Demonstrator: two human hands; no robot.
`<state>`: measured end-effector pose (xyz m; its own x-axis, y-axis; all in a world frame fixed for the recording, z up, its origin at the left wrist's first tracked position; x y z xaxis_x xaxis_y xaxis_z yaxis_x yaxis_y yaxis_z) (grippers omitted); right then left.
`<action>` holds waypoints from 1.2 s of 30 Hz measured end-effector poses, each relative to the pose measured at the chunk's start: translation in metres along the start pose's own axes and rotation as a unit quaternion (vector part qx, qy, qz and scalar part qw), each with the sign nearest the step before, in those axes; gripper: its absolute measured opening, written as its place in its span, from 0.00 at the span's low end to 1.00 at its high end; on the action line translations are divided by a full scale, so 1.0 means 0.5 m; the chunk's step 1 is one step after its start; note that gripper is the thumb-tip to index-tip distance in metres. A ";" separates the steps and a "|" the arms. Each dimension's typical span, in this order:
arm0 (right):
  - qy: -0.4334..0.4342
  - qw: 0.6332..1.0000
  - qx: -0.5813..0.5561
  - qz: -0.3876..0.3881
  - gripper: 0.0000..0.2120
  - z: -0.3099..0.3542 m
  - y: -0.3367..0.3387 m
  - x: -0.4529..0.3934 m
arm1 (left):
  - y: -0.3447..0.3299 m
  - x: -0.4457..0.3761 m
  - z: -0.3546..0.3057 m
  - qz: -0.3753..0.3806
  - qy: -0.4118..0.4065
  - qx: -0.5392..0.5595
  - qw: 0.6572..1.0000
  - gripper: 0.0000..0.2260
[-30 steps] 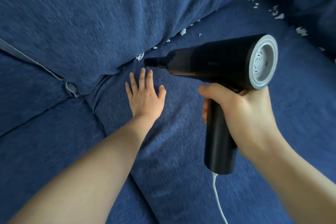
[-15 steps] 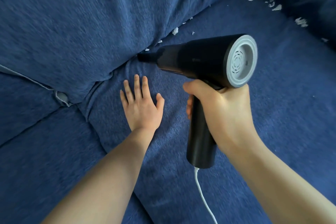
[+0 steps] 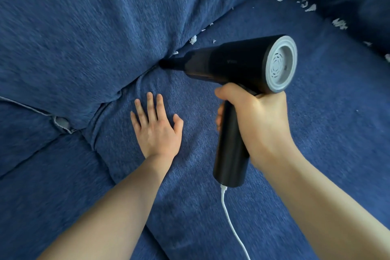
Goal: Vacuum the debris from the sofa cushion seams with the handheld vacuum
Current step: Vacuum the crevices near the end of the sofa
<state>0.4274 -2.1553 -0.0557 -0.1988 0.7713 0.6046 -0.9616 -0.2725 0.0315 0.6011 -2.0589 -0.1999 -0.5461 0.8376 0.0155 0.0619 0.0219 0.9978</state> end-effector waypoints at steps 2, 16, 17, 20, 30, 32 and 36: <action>0.001 1.000 -0.007 -0.004 0.08 0.004 0.013 0.003 | 0.007 -0.007 0.000 0.009 -0.002 0.010 1.000 0.31; -0.036 0.992 -0.123 -0.011 0.10 -0.012 0.043 -0.027 | -0.013 -0.102 -0.109 -0.021 -0.022 0.016 0.999 0.32; -0.039 0.992 -0.123 -0.012 0.09 -0.014 0.041 -0.031 | -0.014 -0.102 -0.108 -0.028 -0.021 0.014 0.999 0.32; -0.043 0.991 -0.127 -0.008 0.06 -0.013 0.048 -0.037 | -0.018 -0.101 -0.110 -0.035 -0.029 0.007 0.999 0.31; -0.061 0.990 -0.131 -0.006 0.14 -0.016 0.052 -0.048 | -0.025 -0.102 -0.112 -0.051 -0.030 -0.008 0.998 0.30; -0.055 0.989 -0.138 -0.013 0.08 -0.013 0.076 -0.044 | -0.026 -0.102 -0.114 -0.058 -0.028 -0.009 0.998 0.29; -0.041 0.984 -0.171 -0.019 0.10 0.001 0.095 -0.058 | -0.025 -0.101 -0.115 -0.064 -0.027 -0.013 0.997 0.29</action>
<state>0.3878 -2.1908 -0.0715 -0.1584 0.7246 0.6707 -0.9782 -0.0230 -0.2062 0.5796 -2.1328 -0.2097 -0.5022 0.8570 -0.1155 -0.0286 0.1170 0.9927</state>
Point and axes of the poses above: each hand's wrist, its own x-axis away from the middle knuckle, its own y-axis out of the back of the hand, z = x × y, the point moved 5 cm from there along -x, towards the middle knuckle, and after that the axes turned 10 degrees about -y, right-handed, at the moved point
